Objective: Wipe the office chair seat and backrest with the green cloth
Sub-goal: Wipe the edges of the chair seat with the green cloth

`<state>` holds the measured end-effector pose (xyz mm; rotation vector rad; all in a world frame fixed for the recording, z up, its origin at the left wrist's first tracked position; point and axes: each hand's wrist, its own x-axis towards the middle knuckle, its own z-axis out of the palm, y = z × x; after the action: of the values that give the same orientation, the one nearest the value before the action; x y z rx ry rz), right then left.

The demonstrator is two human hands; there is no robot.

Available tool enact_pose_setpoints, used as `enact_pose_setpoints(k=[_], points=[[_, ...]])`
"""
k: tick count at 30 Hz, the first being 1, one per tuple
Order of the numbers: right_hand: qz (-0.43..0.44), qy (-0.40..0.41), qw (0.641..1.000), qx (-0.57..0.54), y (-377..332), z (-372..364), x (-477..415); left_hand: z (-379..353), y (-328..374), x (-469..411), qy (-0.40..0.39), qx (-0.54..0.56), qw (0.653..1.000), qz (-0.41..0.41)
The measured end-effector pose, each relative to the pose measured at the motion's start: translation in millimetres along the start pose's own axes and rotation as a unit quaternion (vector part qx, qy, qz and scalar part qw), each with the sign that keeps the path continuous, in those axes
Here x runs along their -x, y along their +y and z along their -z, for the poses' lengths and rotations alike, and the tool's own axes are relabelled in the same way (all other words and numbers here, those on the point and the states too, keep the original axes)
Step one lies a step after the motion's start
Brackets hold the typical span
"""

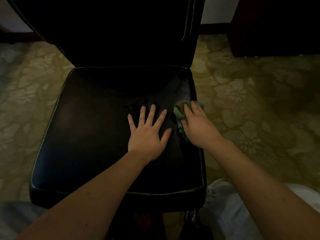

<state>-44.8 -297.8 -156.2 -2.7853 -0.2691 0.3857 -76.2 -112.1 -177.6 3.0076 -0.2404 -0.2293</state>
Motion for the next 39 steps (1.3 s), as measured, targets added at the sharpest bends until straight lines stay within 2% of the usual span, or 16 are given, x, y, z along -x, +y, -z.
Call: enact_pose_setpoints(k=[6,13,22,30,39], points=[[0.002,0.014,1.0,-0.003,2,2,-5,-3,1,-2,0.006,0.005,1.0,0.005],[-0.003,-0.007,1.0,0.017,-1,-5,10,-4,0,-2,0.009,0.004,1.0,0.006],[-0.015,0.027,0.999,-0.04,1,2,-8,-4,3,-3,0.015,-0.001,1.0,0.012],[-0.004,0.027,0.999,-0.027,2,-8,18,-5,3,-3,0.011,-0.007,1.0,0.016],[-0.008,0.041,0.999,-0.031,4,-2,4,-6,7,-7,0.012,-0.013,0.999,0.028]])
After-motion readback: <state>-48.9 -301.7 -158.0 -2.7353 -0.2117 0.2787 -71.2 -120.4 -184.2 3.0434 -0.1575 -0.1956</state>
